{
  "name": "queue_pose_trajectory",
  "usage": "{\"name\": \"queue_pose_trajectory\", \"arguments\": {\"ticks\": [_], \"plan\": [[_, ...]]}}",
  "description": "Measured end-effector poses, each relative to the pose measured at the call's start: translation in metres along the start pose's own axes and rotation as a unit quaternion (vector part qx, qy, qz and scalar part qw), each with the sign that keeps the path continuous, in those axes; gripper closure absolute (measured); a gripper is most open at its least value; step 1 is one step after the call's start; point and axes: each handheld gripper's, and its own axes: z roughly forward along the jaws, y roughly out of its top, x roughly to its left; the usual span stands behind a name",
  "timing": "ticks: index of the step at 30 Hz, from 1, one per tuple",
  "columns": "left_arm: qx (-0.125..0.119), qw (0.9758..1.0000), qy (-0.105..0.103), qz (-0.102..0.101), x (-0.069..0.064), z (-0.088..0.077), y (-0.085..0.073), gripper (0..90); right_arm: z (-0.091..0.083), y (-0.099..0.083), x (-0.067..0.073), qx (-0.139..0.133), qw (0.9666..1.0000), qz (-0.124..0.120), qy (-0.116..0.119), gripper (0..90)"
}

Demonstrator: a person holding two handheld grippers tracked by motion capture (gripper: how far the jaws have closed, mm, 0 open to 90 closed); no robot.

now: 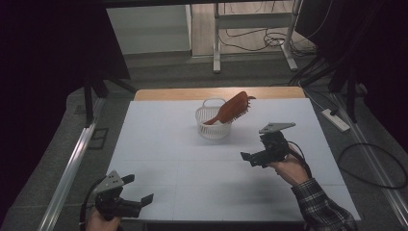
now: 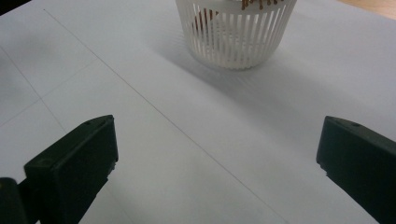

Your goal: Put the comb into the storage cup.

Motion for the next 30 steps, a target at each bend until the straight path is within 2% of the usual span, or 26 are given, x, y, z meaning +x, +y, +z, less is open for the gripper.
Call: {"name": "queue_pose_trajectory", "arguments": {"ticks": [30], "plan": [[-0.001, 1.0000, -0.002, -0.004, 0.001, 0.000, 0.000, 0.3, -0.024, -0.029, -0.007, -0.006, 0.9998, 0.019, 0.005, 0.0]]}}
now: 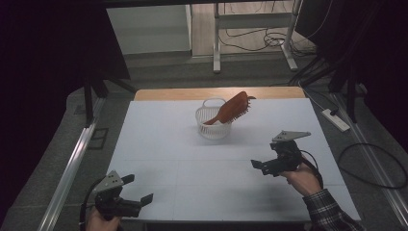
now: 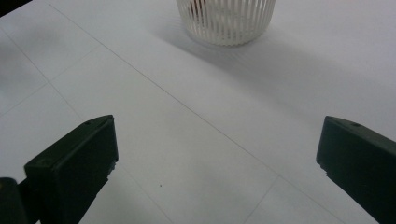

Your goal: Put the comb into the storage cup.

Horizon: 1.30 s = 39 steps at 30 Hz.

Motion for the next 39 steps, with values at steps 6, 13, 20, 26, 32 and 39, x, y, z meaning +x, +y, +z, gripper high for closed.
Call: {"name": "queue_pose_trajectory", "arguments": {"ticks": [6, 13, 20, 26, 32, 39], "plan": [[0.000, 1.0000, 0.000, -0.001, 0.000, 0.000, 0.000, 0.3, -0.004, -0.004, 0.000, 0.001, 1.0000, -0.002, 0.000, 0.0], [0.001, 1.0000, 0.000, -0.001, 0.000, 0.000, 0.000, 0.3, -0.009, -0.010, -0.001, 0.003, 1.0000, -0.002, -0.005, 0.0], [0.001, 1.0000, -0.001, -0.001, 0.000, 0.000, 0.000, 0.3, -0.013, -0.016, -0.001, 0.008, 0.9999, -0.004, -0.011, 0.0], [0.001, 1.0000, 0.000, -0.001, 0.000, 0.000, 0.000, 0.3, -0.019, -0.022, -0.002, 0.008, 0.9999, 0.003, -0.014, 0.0], [0.001, 1.0000, 0.000, -0.001, 0.000, 0.000, 0.000, 0.3, -0.024, -0.028, -0.004, 0.013, 0.9997, 0.010, -0.015, 0.0], [0.002, 1.0000, 0.001, -0.001, 0.000, 0.000, 0.000, 0.3, -0.031, -0.037, -0.005, 0.014, 0.9996, 0.008, -0.023, 0.0]]}}
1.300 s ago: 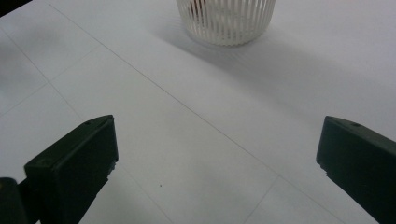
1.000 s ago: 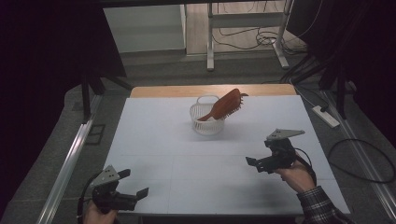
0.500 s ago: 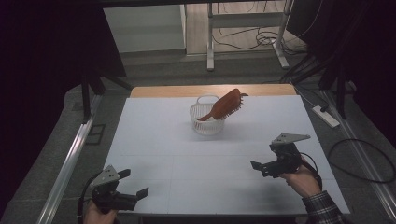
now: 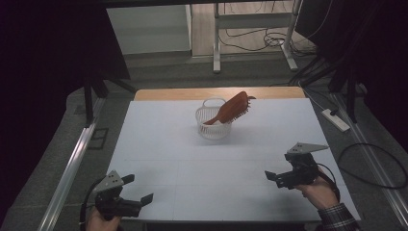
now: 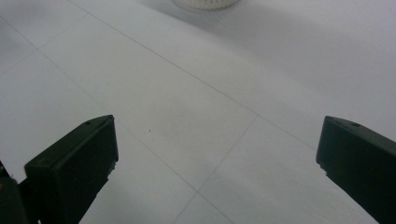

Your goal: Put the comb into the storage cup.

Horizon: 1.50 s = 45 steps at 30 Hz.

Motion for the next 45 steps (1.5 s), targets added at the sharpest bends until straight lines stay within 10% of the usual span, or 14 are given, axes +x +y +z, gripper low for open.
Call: {"name": "queue_pose_trajectory", "arguments": {"ticks": [45], "plan": [[0.005, 0.9998, 0.017, 0.001, -0.001, -0.001, 0.000, 0.1, -0.038, -0.054, -0.008, 0.032, 0.9961, 0.035, -0.074, 0.0]]}}
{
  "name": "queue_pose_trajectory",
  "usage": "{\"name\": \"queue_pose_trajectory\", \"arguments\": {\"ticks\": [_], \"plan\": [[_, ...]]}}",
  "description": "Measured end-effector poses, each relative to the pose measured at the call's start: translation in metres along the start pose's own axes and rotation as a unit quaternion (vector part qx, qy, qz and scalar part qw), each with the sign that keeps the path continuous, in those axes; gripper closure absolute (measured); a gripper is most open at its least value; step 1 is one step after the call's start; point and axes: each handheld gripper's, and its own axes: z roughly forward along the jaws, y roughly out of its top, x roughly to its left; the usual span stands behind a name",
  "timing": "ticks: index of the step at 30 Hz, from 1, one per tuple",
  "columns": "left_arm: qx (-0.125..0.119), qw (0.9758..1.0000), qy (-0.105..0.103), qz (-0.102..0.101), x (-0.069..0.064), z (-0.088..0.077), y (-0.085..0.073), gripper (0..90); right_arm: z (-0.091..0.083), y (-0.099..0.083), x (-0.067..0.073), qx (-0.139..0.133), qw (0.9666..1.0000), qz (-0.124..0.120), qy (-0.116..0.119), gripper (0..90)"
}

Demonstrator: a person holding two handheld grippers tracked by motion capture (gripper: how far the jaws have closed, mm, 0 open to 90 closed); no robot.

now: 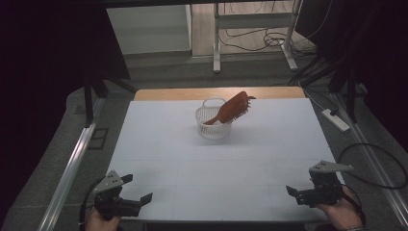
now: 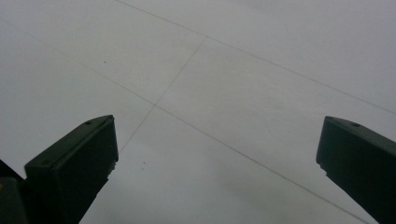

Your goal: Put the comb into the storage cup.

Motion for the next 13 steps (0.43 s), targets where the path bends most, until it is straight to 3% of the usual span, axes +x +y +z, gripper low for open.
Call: {"name": "queue_pose_trajectory", "arguments": {"ticks": [13], "plan": [[0.002, 1.0000, -0.002, -0.003, 0.0006, 0.0006, 0.0004, 0.0, -0.0082, -0.0048, -0.0011, 0.003, 0.9998, 0.009, -0.015, 0.0]]}}
